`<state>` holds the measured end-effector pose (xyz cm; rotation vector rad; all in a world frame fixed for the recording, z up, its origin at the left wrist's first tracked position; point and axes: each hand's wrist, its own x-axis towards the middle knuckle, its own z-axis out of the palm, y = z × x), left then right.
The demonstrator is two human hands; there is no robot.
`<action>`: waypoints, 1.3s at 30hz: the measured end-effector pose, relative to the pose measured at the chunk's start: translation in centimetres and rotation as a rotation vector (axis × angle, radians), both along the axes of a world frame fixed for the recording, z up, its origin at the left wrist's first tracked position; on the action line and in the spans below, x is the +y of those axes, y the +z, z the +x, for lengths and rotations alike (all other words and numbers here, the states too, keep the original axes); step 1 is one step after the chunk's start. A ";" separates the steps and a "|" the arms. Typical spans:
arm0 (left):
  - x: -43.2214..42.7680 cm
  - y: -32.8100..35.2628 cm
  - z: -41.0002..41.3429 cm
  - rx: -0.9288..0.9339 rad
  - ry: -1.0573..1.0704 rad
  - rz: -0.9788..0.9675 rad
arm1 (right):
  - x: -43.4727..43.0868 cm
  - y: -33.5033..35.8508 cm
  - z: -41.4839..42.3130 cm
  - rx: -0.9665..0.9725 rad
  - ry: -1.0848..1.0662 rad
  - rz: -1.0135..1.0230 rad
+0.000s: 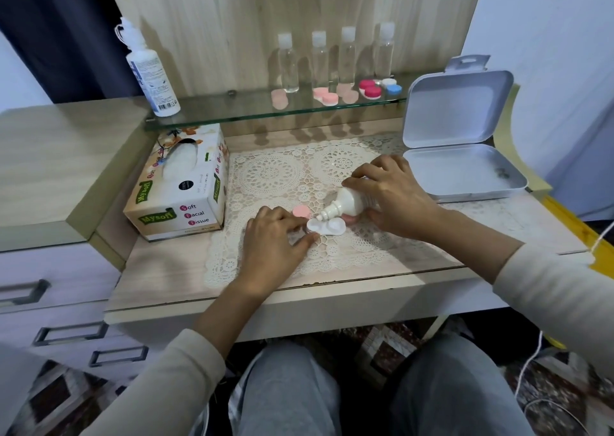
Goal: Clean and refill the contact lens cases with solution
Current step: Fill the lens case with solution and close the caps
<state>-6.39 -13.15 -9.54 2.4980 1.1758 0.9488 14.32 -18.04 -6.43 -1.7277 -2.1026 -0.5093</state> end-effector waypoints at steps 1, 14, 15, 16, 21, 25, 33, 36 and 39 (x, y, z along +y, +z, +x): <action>0.0 0.0 0.0 -0.007 -0.002 0.002 | 0.0 0.1 0.0 -0.009 0.004 0.006; -0.1 0.0 -0.1 -0.018 -0.001 -0.012 | 0.3 1.0 -0.5 -0.001 0.055 0.035; -0.1 0.0 -0.1 -0.018 -0.003 -0.014 | 0.4 1.0 -0.5 0.006 0.056 0.027; 0.0 -0.1 -0.1 -0.019 -0.004 -0.016 | 0.4 1.1 -0.6 0.014 0.056 0.014; 0.0 -0.2 -0.1 -0.024 -0.006 -0.022 | 0.4 1.4 -0.7 0.033 0.052 -0.018; 0.1 -0.3 -0.1 -0.031 -0.012 -0.016 | 0.4 1.4 -0.7 0.038 0.046 -0.032; 0.1 -0.3 -0.1 -0.030 -0.009 -0.004 | 0.3 1.2 -0.7 0.027 0.048 0.003; 0.1 -0.3 -0.1 -0.028 -0.009 -0.001 | 0.3 1.3 -0.7 0.031 0.043 -0.002; 0.1 -0.2 -0.1 -0.025 -0.010 -0.002 | 0.3 1.3 -0.7 0.041 0.039 -0.022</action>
